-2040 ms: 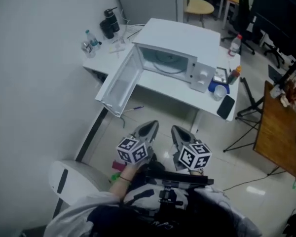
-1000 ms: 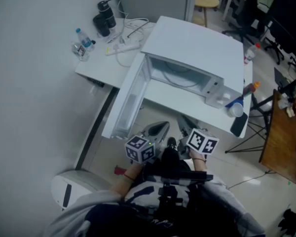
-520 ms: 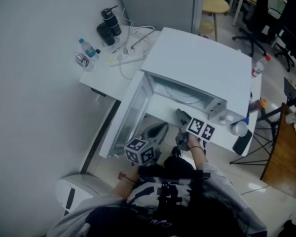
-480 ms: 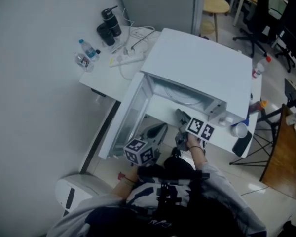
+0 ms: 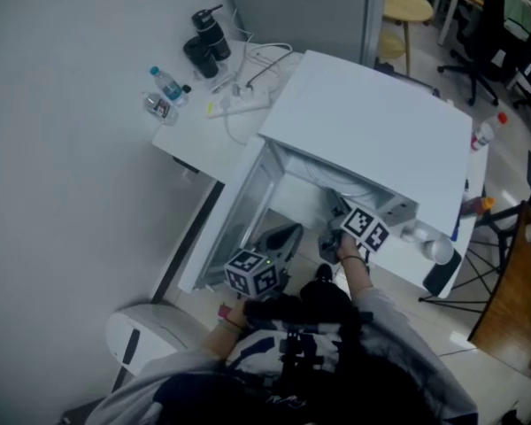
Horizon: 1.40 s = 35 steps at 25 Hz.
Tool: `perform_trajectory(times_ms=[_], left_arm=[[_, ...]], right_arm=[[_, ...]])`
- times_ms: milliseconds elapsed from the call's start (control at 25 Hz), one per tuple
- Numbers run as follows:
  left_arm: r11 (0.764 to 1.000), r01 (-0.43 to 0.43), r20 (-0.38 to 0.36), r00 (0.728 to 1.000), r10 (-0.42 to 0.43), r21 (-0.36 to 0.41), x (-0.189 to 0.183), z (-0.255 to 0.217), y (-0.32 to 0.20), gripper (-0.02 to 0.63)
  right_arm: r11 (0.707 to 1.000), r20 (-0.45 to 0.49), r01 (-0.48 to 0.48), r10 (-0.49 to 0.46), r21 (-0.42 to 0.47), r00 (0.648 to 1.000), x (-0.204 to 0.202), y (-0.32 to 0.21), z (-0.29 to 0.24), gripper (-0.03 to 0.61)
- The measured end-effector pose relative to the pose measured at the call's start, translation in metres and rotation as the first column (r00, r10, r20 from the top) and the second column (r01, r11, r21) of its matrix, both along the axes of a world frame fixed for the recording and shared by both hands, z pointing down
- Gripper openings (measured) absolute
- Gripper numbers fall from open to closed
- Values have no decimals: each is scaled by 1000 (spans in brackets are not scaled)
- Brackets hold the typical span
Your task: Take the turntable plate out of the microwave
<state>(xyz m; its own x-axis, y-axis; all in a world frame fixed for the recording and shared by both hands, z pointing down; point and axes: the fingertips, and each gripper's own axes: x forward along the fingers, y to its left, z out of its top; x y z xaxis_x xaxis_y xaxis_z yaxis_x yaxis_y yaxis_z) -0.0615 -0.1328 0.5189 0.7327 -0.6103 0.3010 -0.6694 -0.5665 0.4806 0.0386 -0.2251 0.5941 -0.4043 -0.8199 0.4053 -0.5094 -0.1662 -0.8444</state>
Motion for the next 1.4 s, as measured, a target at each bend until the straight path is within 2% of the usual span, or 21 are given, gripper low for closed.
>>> perform_trajectory(times_ms=[120, 160, 200, 280, 520, 680, 800, 880, 960, 1040, 1160, 1240, 1280, 1400], left_arm=[[1000, 3, 6, 1000, -3, -19, -1, 6, -1, 6], [1000, 5, 8, 1000, -5, -25, -2, 8, -2, 6], [999, 8, 9, 1000, -8, -31, -3, 9, -2, 6], [999, 13, 10, 1000, -13, -40, -5, 12, -4, 6], [997, 22, -20, 1000, -23, -81, -6, 21, -10, 6], [992, 28, -90, 995, -39, -119, -3, 25, -22, 6], [986, 14, -151, 988, -40, -165, 3, 32, -30, 11], [979, -9, -183, 983, -29, -202, 10, 40, -34, 26], [973, -26, -196, 980, -21, -230, 16, 44, -38, 65], [968, -28, -218, 976, -28, -250, 21, 43, -42, 67], [966, -28, -241, 970, -36, -258, 25, 42, -43, 67], [964, -34, -241, 970, -31, -262, 25, 44, -41, 67], [964, -37, -241, 970, -29, -264, 25, 44, -40, 67], [965, -33, -233, 972, -29, -261, 23, 45, -38, 67]], right_arm=[[996, 124, -78, 82, -33, 989, 4, -3, 2, 164], [993, 157, -105, 111, -50, 981, 5, -3, 4, 134], [990, 178, -125, 135, -66, 975, 7, -2, 7, 97], [986, 197, -148, 161, -83, 967, 8, -2, 9, 94], [984, 173, -170, 176, -50, 969, 10, 1, 1, 60], [986, 156, -167, 168, -14, 974, 16, 5, -4, 51], [991, 100, -133, 130, 19, 986, 14, 11, -8, 34], [993, 48, -96, 92, 68, 995, 10, 16, -16, -5], [994, 2, -70, 70, 81, 998, 8, 17, -21, -5], [997, -2, -58, 58, 43, 998, 7, 17, -19, -3], [1000, 22, -15, 16, -24, 1000, 0, 20, -8, 0], [999, 41, -1, 3, -51, 999, -5, 21, 0, 47], [998, 59, -3, 6, -57, 998, -6, 19, 3, 84], [997, 143, -45, 54, -63, 988, -6, 10, 1, 94]])
